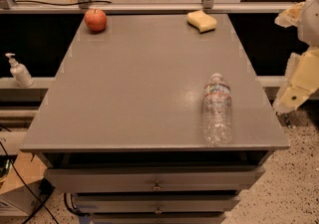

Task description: Move sponge near apple

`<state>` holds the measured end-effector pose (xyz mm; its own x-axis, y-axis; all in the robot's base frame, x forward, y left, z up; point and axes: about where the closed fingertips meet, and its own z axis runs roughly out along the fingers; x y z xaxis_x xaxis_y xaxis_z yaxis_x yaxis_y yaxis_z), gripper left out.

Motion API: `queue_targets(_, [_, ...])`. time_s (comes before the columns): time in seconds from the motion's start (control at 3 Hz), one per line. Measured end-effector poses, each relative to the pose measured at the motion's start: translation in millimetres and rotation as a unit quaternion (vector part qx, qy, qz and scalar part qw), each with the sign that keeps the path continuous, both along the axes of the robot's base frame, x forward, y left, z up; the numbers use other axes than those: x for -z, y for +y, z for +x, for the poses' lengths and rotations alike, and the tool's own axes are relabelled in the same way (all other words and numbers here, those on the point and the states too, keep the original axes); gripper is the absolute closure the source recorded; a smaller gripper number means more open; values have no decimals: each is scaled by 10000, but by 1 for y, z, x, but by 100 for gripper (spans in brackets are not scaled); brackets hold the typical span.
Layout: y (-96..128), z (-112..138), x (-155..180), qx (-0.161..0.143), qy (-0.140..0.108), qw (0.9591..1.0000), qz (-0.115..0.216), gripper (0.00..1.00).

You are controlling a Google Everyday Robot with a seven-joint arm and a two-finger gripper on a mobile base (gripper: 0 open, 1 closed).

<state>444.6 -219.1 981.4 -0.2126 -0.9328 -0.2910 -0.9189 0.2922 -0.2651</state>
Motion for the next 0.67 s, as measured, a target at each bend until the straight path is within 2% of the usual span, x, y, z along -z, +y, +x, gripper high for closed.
queue_targets(0.33, [1,19,-10,-33,-449,9975,539,0])
queue_targets(0.67, [4,56,-15,-20,-847,9901,1119,0])
